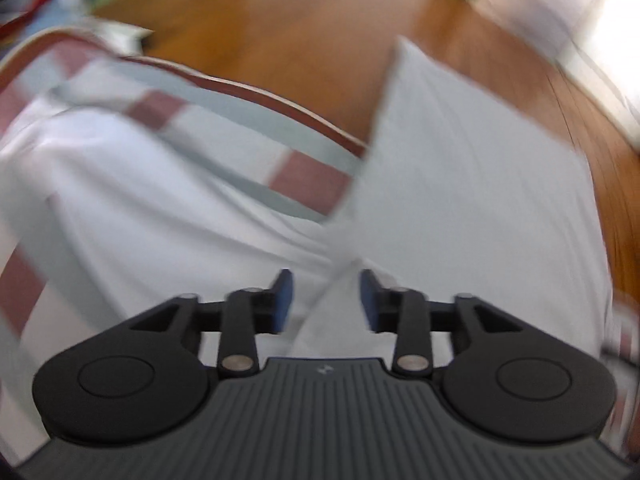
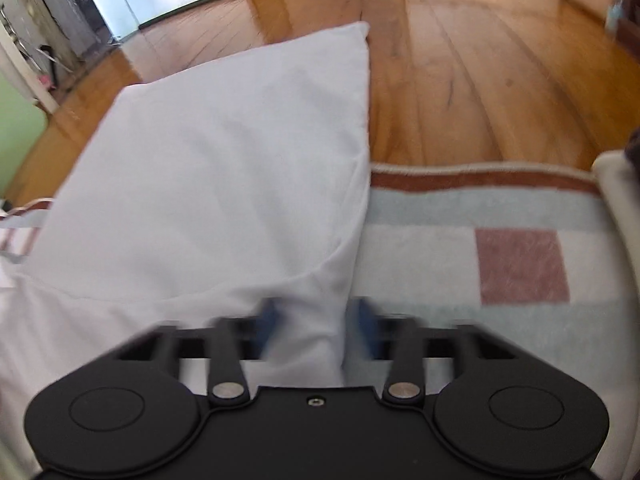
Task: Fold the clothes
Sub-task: 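Open both grippers and release the folded T-shirt on the mat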
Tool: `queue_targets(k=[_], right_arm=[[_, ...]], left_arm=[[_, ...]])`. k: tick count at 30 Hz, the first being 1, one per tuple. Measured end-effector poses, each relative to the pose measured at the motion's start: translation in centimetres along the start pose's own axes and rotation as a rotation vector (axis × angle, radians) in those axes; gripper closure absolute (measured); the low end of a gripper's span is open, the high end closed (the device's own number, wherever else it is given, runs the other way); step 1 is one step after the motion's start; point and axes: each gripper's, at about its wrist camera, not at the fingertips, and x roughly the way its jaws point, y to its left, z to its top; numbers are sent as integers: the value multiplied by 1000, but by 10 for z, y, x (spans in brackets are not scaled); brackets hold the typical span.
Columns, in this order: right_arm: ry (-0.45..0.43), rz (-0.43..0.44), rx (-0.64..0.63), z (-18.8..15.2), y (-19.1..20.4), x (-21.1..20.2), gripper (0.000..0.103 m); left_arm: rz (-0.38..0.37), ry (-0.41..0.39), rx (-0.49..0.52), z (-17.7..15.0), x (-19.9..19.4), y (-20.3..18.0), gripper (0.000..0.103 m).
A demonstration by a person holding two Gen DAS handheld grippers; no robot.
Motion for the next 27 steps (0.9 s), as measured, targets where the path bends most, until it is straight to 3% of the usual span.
queue_targets(k=[1, 4, 6, 8, 10, 12, 14, 17, 19, 23, 27], right_arm=[[-33, -21, -23, -2, 5, -2, 97], [-116, -101, -57, 0, 9, -16, 99], [-125, -126, -32, 1, 2, -19, 99], [-84, -120, -25, 0, -4, -14, 99], [-40, -110, -14, 0, -6, -11, 93], [-63, -114, 4, 0, -5, -28, 88], [-92, -117, 26, -1, -5, -48, 78], [-99, 35, -10, -23, -3, -84, 75], [-89, 85, -90, -49, 2, -103, 75], [-22, 50, -215, -95, 13, -108, 74], [80, -3, -193, -107, 9, -85, 75]], left_arm=[[-9, 21, 44, -1, 7, -7, 60], [-32, 80, 171, -6, 27, -30, 55], [-18, 103, 218, -14, 35, -41, 51], [46, 119, 281, -21, 42, -52, 51], [159, 149, 382, -30, 51, -62, 51], [289, 138, 462, -38, 55, -67, 51], [354, 114, 476, -39, 51, -66, 51], [304, 85, 404, -32, 40, -57, 51], [251, 66, 347, -28, 33, -51, 51], [179, 110, 311, -31, 36, -52, 51], [113, 171, 289, -37, 44, -55, 44]])
